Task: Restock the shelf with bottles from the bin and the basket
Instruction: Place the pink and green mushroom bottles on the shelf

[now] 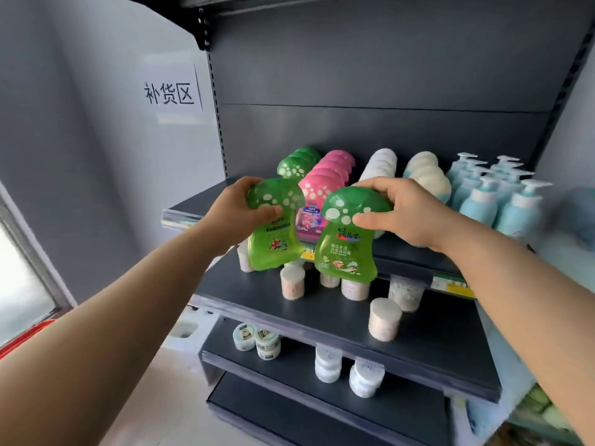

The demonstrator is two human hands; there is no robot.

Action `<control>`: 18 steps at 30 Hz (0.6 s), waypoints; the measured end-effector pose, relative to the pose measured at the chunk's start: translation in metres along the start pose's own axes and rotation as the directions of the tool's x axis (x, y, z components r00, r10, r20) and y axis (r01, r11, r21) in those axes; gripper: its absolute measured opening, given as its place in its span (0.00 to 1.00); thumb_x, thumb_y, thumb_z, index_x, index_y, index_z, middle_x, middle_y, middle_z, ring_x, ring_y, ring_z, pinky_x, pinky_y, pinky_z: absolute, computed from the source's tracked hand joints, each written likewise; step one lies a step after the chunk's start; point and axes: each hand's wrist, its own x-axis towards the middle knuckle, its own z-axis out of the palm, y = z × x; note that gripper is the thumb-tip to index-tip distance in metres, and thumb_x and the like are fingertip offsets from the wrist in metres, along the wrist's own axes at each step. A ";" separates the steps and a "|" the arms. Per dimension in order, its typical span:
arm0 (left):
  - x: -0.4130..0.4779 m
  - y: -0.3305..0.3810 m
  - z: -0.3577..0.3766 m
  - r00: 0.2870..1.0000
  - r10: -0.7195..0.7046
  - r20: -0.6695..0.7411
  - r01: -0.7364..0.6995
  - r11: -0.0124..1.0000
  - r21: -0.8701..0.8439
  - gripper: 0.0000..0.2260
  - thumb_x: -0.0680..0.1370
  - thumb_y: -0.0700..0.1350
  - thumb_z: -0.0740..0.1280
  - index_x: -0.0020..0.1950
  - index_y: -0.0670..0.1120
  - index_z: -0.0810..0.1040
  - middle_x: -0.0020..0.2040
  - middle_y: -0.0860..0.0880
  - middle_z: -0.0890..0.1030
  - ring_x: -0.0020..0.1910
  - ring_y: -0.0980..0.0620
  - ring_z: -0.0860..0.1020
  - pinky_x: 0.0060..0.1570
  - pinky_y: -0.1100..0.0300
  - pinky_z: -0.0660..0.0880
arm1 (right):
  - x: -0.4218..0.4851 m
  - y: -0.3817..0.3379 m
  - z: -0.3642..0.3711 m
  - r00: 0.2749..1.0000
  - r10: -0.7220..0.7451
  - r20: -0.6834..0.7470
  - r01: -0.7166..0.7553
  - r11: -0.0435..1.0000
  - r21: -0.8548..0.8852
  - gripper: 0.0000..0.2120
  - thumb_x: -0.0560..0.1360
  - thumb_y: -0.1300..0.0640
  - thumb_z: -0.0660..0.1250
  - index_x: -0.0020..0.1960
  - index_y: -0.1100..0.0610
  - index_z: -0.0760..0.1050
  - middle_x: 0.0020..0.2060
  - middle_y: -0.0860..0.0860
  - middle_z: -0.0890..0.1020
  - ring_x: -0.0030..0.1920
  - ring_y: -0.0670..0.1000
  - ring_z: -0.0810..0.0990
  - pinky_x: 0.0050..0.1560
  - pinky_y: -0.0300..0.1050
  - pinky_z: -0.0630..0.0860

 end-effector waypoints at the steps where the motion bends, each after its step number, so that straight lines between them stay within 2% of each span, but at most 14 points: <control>1: 0.009 -0.007 -0.007 1.000 -0.003 -0.012 0.003 1.000 -0.014 0.19 0.71 0.43 0.74 0.60 0.50 0.73 0.48 0.51 0.80 0.46 0.51 0.80 0.50 0.55 0.77 | 0.012 -0.001 0.004 1.000 -0.012 0.012 0.012 1.000 0.015 0.20 0.69 0.64 0.74 0.60 0.56 0.75 0.50 0.52 0.84 0.52 0.51 0.83 0.57 0.48 0.78; 4: 0.038 -0.022 -0.024 0.999 0.006 -0.040 -0.008 0.999 -0.046 0.19 0.71 0.42 0.74 0.58 0.52 0.73 0.47 0.52 0.79 0.45 0.52 0.80 0.46 0.58 0.77 | 0.050 -0.004 0.012 0.998 -0.049 0.042 0.047 0.997 0.054 0.21 0.70 0.65 0.73 0.61 0.58 0.75 0.51 0.53 0.84 0.52 0.51 0.82 0.57 0.47 0.78; 8: 0.081 -0.038 -0.039 0.999 0.008 -0.043 -0.011 0.997 -0.070 0.19 0.72 0.39 0.74 0.59 0.50 0.74 0.46 0.53 0.79 0.41 0.59 0.78 0.38 0.70 0.76 | 0.101 -0.012 0.014 0.994 -0.089 0.069 0.079 0.987 0.138 0.18 0.71 0.65 0.72 0.58 0.54 0.75 0.50 0.53 0.84 0.50 0.49 0.83 0.52 0.42 0.79; 11: 0.109 -0.050 -0.044 0.999 0.012 -0.032 -0.016 0.995 -0.101 0.18 0.71 0.37 0.73 0.58 0.49 0.74 0.45 0.53 0.79 0.41 0.58 0.79 0.39 0.73 0.76 | 0.135 -0.016 0.016 0.991 -0.114 0.076 0.102 0.984 0.148 0.17 0.70 0.66 0.71 0.57 0.52 0.76 0.50 0.53 0.84 0.50 0.50 0.83 0.53 0.45 0.79; 13: 0.126 -0.061 -0.044 1.000 0.007 -0.008 -0.008 0.992 -0.127 0.18 0.71 0.35 0.73 0.58 0.48 0.74 0.44 0.53 0.79 0.41 0.56 0.79 0.41 0.70 0.77 | 0.154 -0.019 0.018 0.988 -0.133 0.077 0.121 0.981 0.153 0.17 0.71 0.67 0.71 0.55 0.52 0.76 0.48 0.52 0.83 0.47 0.47 0.83 0.50 0.42 0.79; 16: 0.150 -0.079 -0.040 0.998 -0.021 0.056 0.030 0.986 -0.167 0.21 0.70 0.36 0.74 0.61 0.45 0.75 0.49 0.48 0.80 0.48 0.48 0.81 0.54 0.54 0.79 | 0.175 -0.020 0.022 0.988 -0.137 0.070 0.125 0.980 0.153 0.17 0.71 0.68 0.69 0.54 0.52 0.75 0.47 0.50 0.83 0.45 0.45 0.82 0.47 0.38 0.79; 18: 0.167 -0.091 -0.036 0.993 -0.035 0.115 0.056 0.981 -0.185 0.23 0.69 0.37 0.76 0.62 0.45 0.75 0.52 0.45 0.81 0.52 0.45 0.81 0.57 0.47 0.77 | 0.186 -0.018 0.024 0.990 -0.122 0.070 0.110 0.982 0.151 0.17 0.72 0.68 0.69 0.56 0.53 0.75 0.47 0.50 0.83 0.45 0.44 0.82 0.47 0.37 0.78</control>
